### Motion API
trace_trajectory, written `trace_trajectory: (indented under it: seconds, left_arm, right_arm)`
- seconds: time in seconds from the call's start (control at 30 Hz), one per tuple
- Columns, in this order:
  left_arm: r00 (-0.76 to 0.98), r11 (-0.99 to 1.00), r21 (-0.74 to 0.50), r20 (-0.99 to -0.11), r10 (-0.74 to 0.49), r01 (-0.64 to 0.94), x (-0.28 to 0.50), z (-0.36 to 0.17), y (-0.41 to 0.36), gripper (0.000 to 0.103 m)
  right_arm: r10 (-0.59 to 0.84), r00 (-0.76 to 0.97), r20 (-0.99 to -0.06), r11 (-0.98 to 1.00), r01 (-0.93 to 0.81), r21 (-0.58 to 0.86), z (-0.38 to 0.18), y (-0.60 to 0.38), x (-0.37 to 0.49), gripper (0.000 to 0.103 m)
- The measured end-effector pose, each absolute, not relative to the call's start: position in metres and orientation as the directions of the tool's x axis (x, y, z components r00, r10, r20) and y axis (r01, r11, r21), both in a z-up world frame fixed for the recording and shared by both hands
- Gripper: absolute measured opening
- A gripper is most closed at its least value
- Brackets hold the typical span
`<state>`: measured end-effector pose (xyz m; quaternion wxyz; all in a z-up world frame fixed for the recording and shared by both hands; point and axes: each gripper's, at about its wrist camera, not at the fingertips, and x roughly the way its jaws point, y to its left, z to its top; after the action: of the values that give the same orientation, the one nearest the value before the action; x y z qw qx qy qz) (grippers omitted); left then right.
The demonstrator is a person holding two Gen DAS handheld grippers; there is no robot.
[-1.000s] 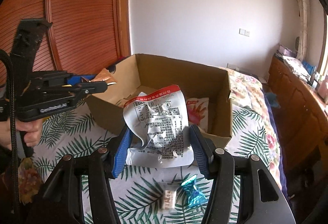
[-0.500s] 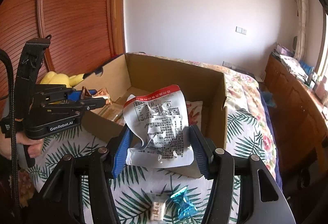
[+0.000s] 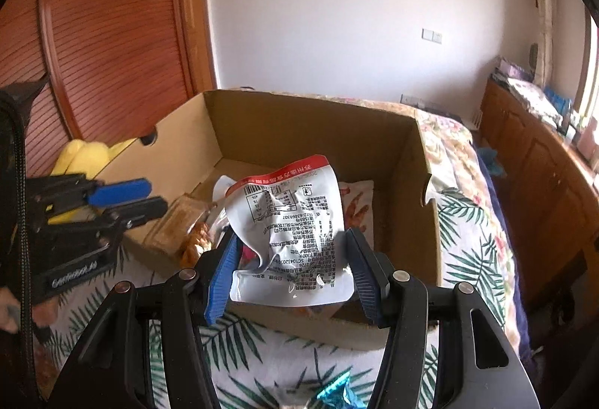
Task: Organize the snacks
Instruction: 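Lift both packets over the box and open both tools to drop them, then withdraw both tools toward the teal wrapper and small white packet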
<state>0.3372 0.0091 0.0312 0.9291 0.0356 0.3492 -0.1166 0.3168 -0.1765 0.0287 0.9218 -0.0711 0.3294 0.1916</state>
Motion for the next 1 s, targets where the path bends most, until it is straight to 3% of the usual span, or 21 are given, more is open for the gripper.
trace_trajectory:
  seconds: [0.5, 0.6, 0.77, 1.0]
  left_arm:
    - [0.732, 0.972, -0.001, -0.657, -0.178, 0.235, 0.34, 0.031, 0.008, 0.031]
    - [0.732, 0.973, -0.008, -0.658, -0.178, 0.229, 0.341, 0.03, 0.01, 0.033]
    - [0.731, 0.973, -0.013, -0.658, -0.181, 0.229, 0.34, 0.03, 0.01, 0.047]
    - [0.738, 0.972, -0.015, -0.648, -0.188, 0.234, 0.333, 0.037, 0.008, 0.05]
  right_arm:
    - [0.304, 0.679, -0.668, 0.931, -0.36, 0.058, 0.01, -0.178, 0.335, 0.061]
    - [0.299, 0.685, -0.665, 0.934, -0.354, 0.055, 0.011, -0.179, 0.337, 0.062]
    - [0.327, 0.68, -0.657, 0.926, -0.368, 0.079, 0.012, -0.179, 0.334, 0.064]
    - [0.333, 0.7, -0.631, 0.919, -0.392, 0.05, 0.021, -0.175, 0.321, 0.073]
